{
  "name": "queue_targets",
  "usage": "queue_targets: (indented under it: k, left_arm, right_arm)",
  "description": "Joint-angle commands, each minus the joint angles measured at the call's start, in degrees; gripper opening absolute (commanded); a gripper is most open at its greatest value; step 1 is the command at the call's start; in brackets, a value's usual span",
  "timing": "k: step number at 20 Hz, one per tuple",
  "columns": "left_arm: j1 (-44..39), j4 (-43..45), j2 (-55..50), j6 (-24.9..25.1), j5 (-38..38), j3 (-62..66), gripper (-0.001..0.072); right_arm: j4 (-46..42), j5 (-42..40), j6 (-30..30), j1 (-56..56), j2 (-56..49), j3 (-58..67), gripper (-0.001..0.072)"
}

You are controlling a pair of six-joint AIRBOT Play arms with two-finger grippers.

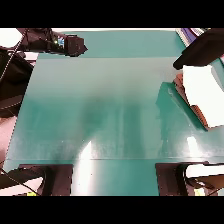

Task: Fold the shirts.

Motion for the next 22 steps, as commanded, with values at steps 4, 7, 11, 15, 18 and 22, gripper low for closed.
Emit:
queue_targets:
  k: [4,7,11,15,18,22]
  left_arm:
    - [0.0,0.0,0.0,0.1,-0.5,0.0,0.0027]
    - [0.0,0.0,0.0,0.1,-0.5,0.0,0.0027]
    - [0.0,0.0,0.0,0.3,-0.5,0.0,0.0027]
    - [0.0,0.0,0.0,0.8,-0.5,0.0,0.0027]
    - [0.0,0.0,0.0,1.1,-0.5,0.0,0.0027]
    - [0.0,0.0,0.0,1.1,-0.6,0.0,0.0027]
  right_arm:
    - [-0.6,7.3,-5.7,-7.8,7.1,-7.3,0.0019]
    - [-1.7,11.3,-8.6,-12.8,11.1,-15.1,0.0019]
    - [-13.4,12.9,-8.7,-17.2,16.9,-27.0,0.0020]
    - [-17.0,12.8,-8.7,-22.1,21.1,-37.8,0.0024]
    - [-17.0,12.7,-8.7,-24.9,22.4,-43.7,0.0433]
    - [-16.2,14.3,-7.8,-30.1,22.2,-42.5,0.0639]
